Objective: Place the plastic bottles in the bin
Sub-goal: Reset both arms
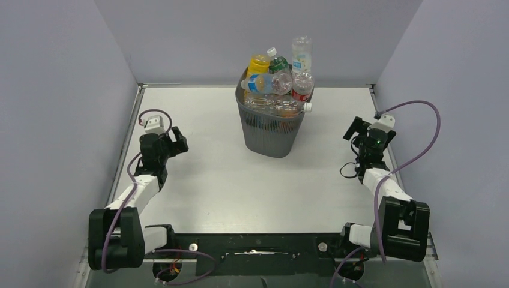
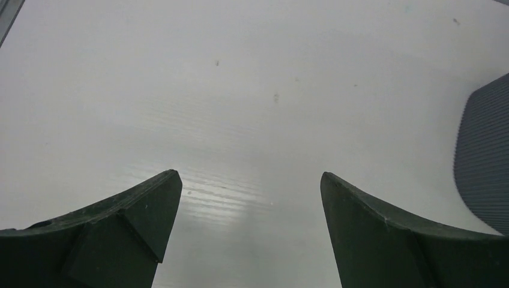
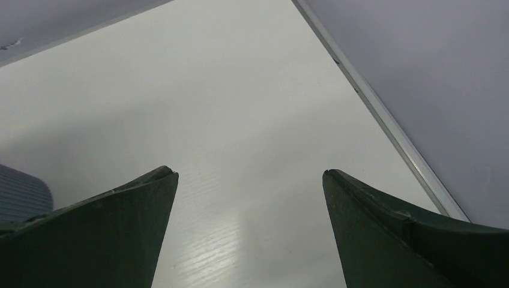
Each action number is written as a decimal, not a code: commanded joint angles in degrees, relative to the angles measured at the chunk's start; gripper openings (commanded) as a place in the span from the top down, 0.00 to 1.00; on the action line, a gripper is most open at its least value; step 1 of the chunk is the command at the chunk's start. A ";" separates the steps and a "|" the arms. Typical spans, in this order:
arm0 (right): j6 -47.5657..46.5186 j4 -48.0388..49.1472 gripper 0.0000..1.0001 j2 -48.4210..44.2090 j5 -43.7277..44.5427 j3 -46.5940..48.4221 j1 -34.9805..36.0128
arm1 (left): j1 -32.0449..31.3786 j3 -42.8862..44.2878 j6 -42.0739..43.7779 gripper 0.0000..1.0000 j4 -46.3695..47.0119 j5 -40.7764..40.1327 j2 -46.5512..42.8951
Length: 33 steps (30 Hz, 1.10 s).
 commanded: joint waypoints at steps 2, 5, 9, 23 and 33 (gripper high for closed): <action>-4.48 18.49 0.02 3.23 -0.21 -5.76 -1.42 | 4.15 -4.25 6.08 0.13 19.62 3.84 5.12; -5.81 26.67 0.02 5.59 0.77 -9.46 -1.49 | 6.78 -5.24 5.92 0.13 24.16 4.79 10.10; -8.82 28.61 0.02 5.73 3.08 -11.77 -0.67 | 8.34 -6.26 6.58 0.13 29.95 4.93 15.85; -9.59 36.05 0.02 5.25 8.84 -18.84 2.30 | 9.60 -5.39 7.70 0.13 35.98 7.35 24.58; -11.57 48.34 0.02 14.31 9.68 -21.53 4.59 | 9.57 -17.25 9.88 0.13 54.36 12.69 21.36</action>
